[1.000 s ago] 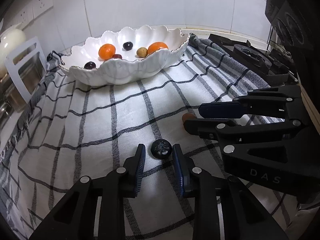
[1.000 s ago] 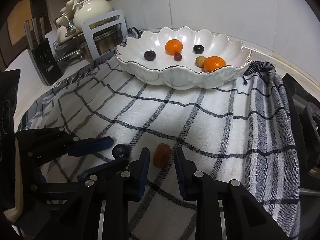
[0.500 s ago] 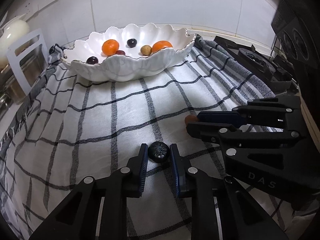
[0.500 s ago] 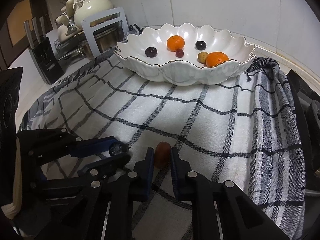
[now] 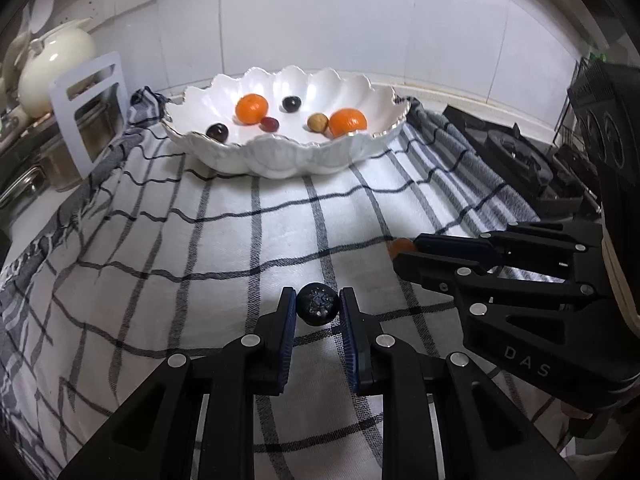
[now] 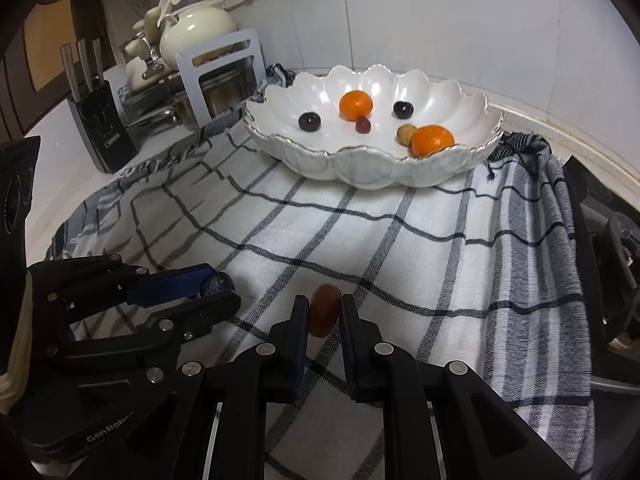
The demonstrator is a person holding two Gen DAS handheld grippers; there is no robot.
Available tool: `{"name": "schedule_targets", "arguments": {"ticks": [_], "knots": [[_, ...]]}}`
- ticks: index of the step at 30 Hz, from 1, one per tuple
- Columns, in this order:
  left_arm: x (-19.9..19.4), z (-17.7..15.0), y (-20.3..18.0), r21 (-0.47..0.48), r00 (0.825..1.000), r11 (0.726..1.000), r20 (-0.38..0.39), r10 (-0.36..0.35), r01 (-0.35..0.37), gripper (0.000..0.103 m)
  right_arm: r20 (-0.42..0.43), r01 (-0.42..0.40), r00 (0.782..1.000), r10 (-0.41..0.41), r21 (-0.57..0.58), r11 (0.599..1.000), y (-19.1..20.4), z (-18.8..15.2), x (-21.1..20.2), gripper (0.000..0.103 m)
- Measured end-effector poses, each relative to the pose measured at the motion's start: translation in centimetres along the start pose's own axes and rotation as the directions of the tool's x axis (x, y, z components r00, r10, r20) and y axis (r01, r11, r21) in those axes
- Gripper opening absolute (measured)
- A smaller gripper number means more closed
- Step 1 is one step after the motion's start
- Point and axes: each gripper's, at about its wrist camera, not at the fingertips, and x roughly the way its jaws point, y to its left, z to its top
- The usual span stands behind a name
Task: Organize fruits
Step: 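Grasp the dark plum with the left gripper while the right gripper grasps the red fruit, then carry the dark plum and red fruit into the white bowl and release both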
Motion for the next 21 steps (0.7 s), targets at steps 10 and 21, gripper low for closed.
{"name": "schedule_targets", "arguments": {"ticks": [10, 21], "knots": [[-3.7, 1.1, 0.7, -0.046, 0.996, 0.999, 0.089, 0.03, -0.026, 0.022, 0.076, 0.021, 0.997, -0.02, -0.011, 1.0, 0.7, 0.8, -3.4, 0.017], [-6.9, 3.4, 0.7, -0.035, 0.983, 0.998, 0.176, 0.054, -0.049, 0.022, 0.184, 0.049, 0.982, -0.047, -0.004, 0.999, 1.2, 2.6, -6.9, 0.017]]}}
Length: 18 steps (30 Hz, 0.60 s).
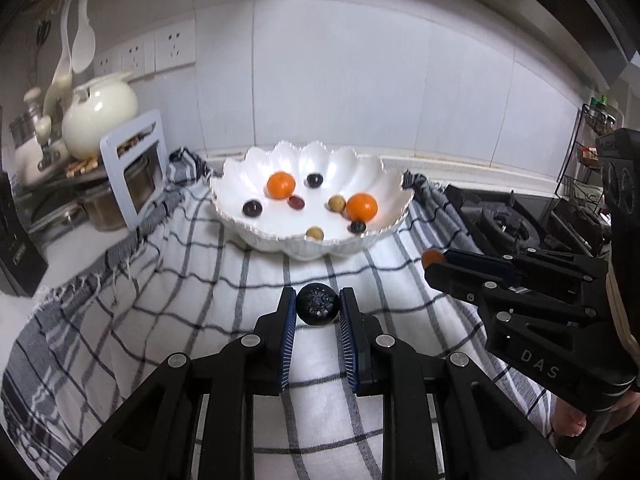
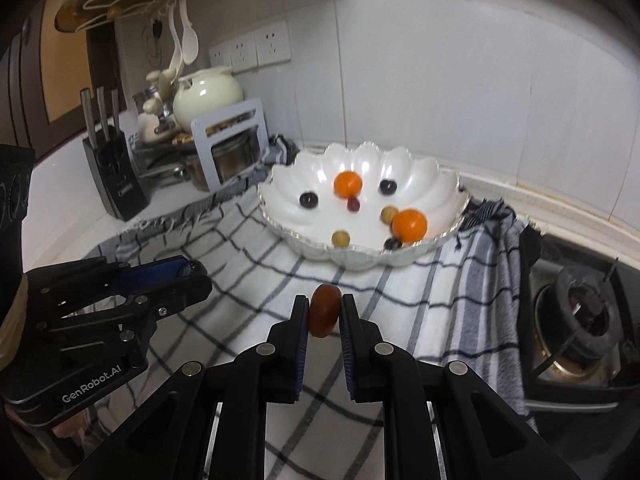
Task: Organize fruits
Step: 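Carry the dark plum and red fruit into the white bowl and release both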
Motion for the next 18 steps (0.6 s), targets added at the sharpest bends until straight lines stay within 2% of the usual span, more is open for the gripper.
{"name": "schedule_targets", "arguments": {"ticks": [8, 18], "knots": [[-1.0, 2.6, 0.1, 0.012, 0.998, 1.0, 0.065, 0.014, -0.015, 0.022, 0.059, 0.03, 0.998, -0.03, 0.007, 1.0, -0.1, 1.9, -0.8, 0.017], [-1.1, 5.3, 0.9, 0.008, 0.993, 0.999, 0.112, 0.042, -0.043, 0.022, 0.132, 0.074, 0.988, -0.076, 0.023, 0.997, -0.9, 4.9, -1.0, 0.017]]}}
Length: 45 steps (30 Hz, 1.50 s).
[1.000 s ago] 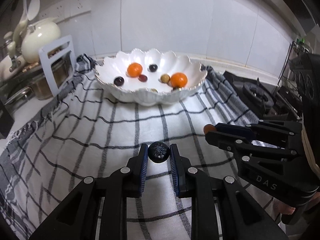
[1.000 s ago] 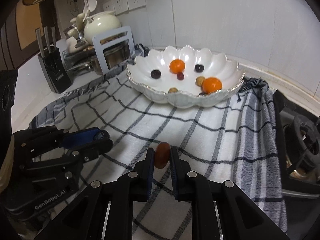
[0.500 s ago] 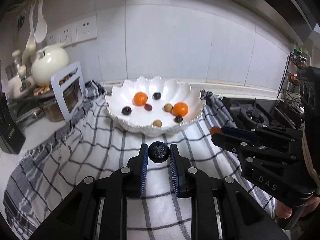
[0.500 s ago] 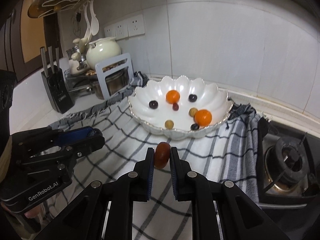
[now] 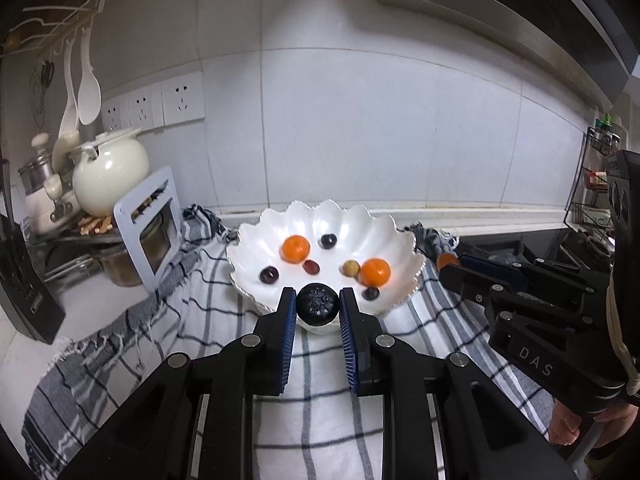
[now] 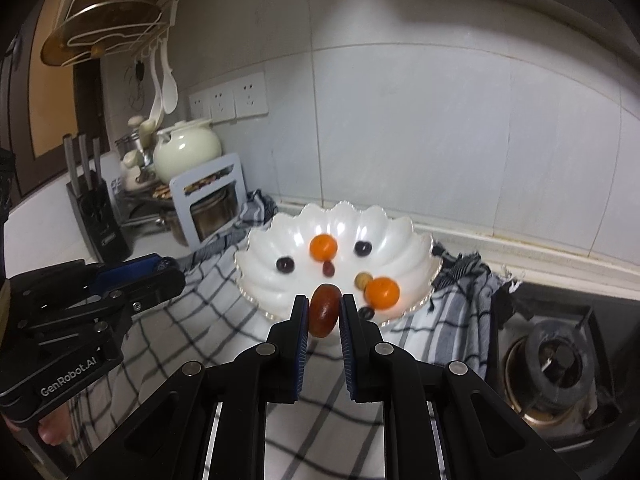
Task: Organize fruits
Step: 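Carry the dark plum and red fruit into the white bowl and release both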
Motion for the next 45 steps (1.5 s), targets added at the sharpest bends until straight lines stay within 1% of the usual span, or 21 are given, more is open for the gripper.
{"name": "schedule_targets", "arguments": {"ticks": [11, 16, 21, 28, 32, 36, 39, 45], "knots": [[2.5, 2.8, 1.6, -0.033, 1.0, 0.999, -0.003, 0.015, -0.015, 0.022, 0.031, 0.032, 0.999, -0.032, 0.006, 0.999, -0.9, 3.1, 1.9, 0.017], [3.7, 4.1, 2.1, -0.034, 0.999, 0.999, 0.011, 0.034, -0.034, 0.022, 0.022, 0.042, 0.999, -0.042, 0.014, 0.999, -1.4, 4.4, 3.6, 0.017], [5.4, 5.3, 2.3, -0.028, 0.999, 0.998, 0.0, 0.051, -0.051, 0.022, -0.007, 0.045, 0.999, -0.045, 0.025, 0.999, -2.2, 5.4, 5.7, 0.017], [8.4, 6.5, 3.1, -0.058, 0.998, 0.998, -0.053, 0.021, -0.025, 0.022, -0.035, 0.063, 0.997, -0.062, 0.02, 0.998, -3.0, 6.4, 8.3, 0.017], [10.2, 6.9, 3.4, -0.074, 0.995, 0.997, -0.095, 0.002, -0.009, 0.022, -0.066, 0.064, 0.996, -0.062, 0.024, 0.998, -3.5, 7.0, 10.0, 0.017], [12.0, 7.1, 3.4, -0.07, 0.99, 0.997, -0.137, 0.003, -0.013, 0.022, -0.102, 0.063, 0.993, -0.059, 0.038, 0.997, -4.1, 7.1, 11.8, 0.017], [13.4, 7.1, 3.5, -0.064, 0.986, 0.998, -0.168, 0.018, -0.029, 0.022, -0.135, 0.067, 0.989, -0.06, 0.043, 0.997, -4.4, 7.1, 13.2, 0.017], [15.8, 6.5, 3.8, -0.068, 0.975, 0.997, -0.221, 0.025, -0.041, 0.023, -0.187, 0.08, 0.98, -0.072, 0.037, 0.996, -4.7, 6.9, 15.5, 0.017]]}}
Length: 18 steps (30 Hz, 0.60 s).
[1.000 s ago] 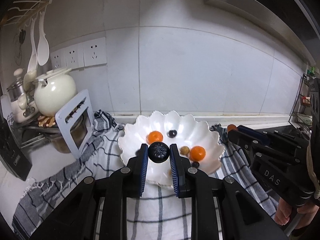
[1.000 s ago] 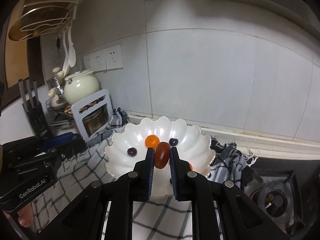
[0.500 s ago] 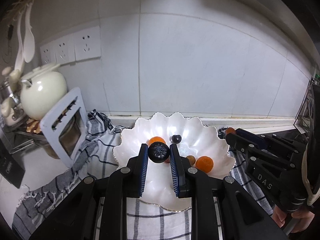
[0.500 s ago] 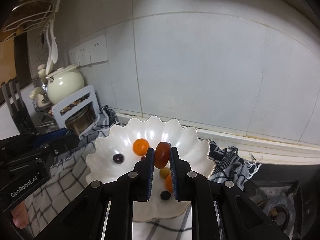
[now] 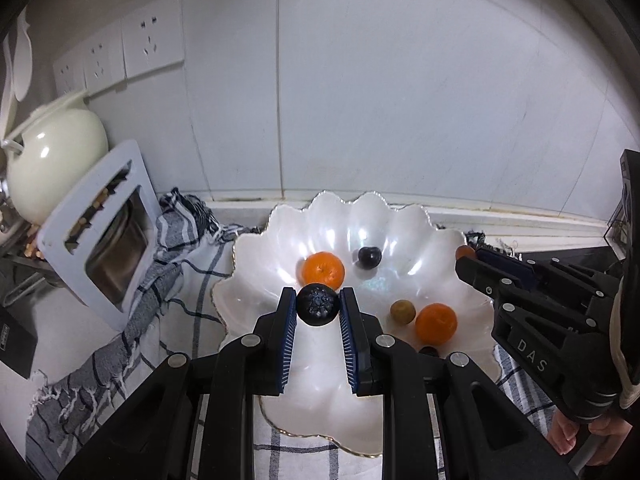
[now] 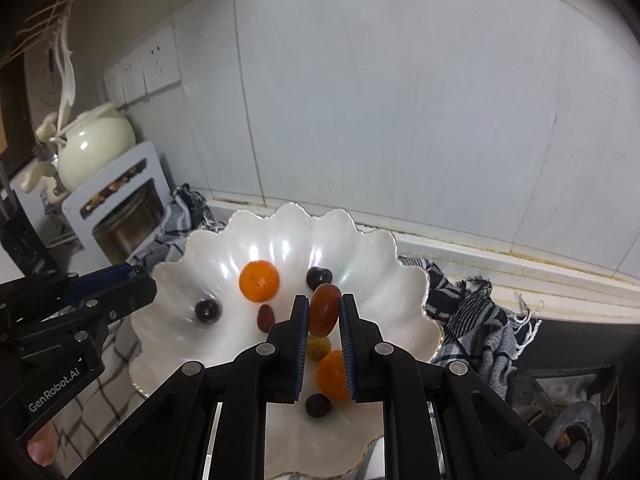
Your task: Organize fruits
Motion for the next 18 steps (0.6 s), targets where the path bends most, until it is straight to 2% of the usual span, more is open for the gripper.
{"name": "schedule_targets", "arguments": {"ticks": [8, 10, 11, 15, 17, 18], "knots": [[2.2, -0.1, 0.4, -0.007, 0.998, 1.0, -0.066, -0.001, 0.0, 0.023, -0.071, -0.005, 0.997, 0.007, 0.021, 1.0, -0.5, -0.2, 2.5, 0.017], [2.6, -0.2, 0.4, -0.009, 0.997, 1.0, -0.073, 0.006, -0.006, 0.035, -0.087, -0.001, 0.996, 0.004, 0.027, 1.0, -0.6, -0.3, 3.0, 0.018], [2.6, -0.2, 0.5, -0.01, 0.997, 1.0, -0.071, 0.009, -0.01, 0.037, -0.095, -0.004, 0.995, 0.007, 0.033, 0.999, -0.7, -0.4, 3.1, 0.018], [2.7, -0.2, 0.5, -0.001, 0.997, 1.0, -0.067, 0.026, -0.026, 0.046, -0.107, 0.009, 0.994, -0.004, 0.045, 0.999, -0.9, -0.7, 3.3, 0.036], [2.5, -0.2, 0.6, 0.005, 0.998, 0.999, -0.059, 0.034, -0.034, 0.051, -0.103, 0.019, 0.995, -0.014, 0.052, 0.998, -1.0, -0.8, 3.0, 0.036], [2.3, -0.3, 0.6, 0.006, 0.998, 0.999, -0.055, 0.04, -0.04, 0.057, -0.103, 0.021, 0.995, -0.015, 0.055, 0.998, -1.1, -0.8, 2.9, 0.036]]}}
